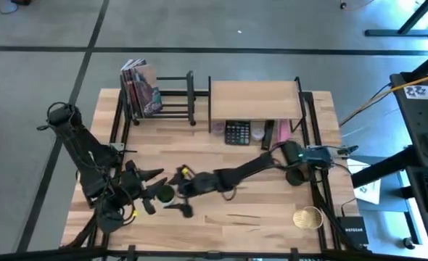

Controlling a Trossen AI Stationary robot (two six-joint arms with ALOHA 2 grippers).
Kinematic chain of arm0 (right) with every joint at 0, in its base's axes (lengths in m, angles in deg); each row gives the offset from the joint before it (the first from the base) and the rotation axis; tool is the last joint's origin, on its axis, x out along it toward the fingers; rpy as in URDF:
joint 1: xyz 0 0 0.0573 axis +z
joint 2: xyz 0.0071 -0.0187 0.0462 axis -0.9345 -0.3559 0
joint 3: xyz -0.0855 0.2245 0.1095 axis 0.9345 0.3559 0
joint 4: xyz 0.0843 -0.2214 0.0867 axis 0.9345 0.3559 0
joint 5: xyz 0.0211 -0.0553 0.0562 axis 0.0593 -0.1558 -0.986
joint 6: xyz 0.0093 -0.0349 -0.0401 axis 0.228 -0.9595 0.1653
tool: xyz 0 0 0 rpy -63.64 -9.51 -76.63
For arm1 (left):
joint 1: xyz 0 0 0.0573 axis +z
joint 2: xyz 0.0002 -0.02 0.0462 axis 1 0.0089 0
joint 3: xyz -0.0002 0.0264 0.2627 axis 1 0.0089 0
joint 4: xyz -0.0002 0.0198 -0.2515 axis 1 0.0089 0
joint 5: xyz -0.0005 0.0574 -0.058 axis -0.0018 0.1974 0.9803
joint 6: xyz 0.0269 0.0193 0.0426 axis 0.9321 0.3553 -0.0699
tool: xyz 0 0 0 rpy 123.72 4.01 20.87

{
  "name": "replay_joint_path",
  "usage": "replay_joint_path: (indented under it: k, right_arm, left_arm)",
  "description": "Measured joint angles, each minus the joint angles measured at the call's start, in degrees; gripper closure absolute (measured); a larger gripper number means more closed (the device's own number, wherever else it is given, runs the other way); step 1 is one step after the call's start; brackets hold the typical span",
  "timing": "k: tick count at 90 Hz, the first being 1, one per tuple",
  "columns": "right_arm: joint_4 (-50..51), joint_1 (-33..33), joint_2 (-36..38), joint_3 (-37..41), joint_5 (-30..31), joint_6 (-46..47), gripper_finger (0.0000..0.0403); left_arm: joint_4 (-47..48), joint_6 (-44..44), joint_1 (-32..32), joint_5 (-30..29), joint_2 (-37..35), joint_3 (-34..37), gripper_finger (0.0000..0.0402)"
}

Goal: Stock shelves
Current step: Remove the flower vase from the shelf, then remove the black stapler from under the shelf

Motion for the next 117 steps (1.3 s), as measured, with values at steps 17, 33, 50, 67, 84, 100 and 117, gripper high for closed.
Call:
replay_joint_path:
  k: [17,33,50,67,84,100,117]
  right_arm:
    - [7.1,-1.3,-10.7,-16.6,-1.9,-1.4,0.0064]
    - [8.9,-3.0,-18.2,-26.7,-2.3,-1.5,0.0064]
    - [9.6,-4.4,-22.8,-30.4,-1.6,0.2,0.0061]
    - [10.9,-4.4,-23.4,-30.5,-0.2,0.6,0.0022]
    - [11.7,-4.5,-23.2,-31.8,-3.2,0.1,0.0041]
    - [14.4,-4.4,-22.9,-35.4,-3.6,-3.2,0.0032]
    - [15.8,-4.4,-22.8,-37.4,-2.7,-4.9,0.0027]
  left_arm:
    - [0.0,0.0,0.0,0.2,0.0,0.0,0.0259]
    - [0.0,0.0,0.0,0.2,0.0,0.0,0.0259]
    - [-0.1,-0.4,0.0,0.2,0.0,0.0,0.0259]
    - [0.0,-0.7,0.0,0.2,0.1,0.0,0.0259]
    - [0.0,-0.7,0.0,0.2,0.1,0.0,0.0259]
    - [0.0,-0.8,0.0,0.2,0.1,0.0,0.0259]
    - [0.0,-2.0,0.0,0.2,0.1,0.0,0.0259]
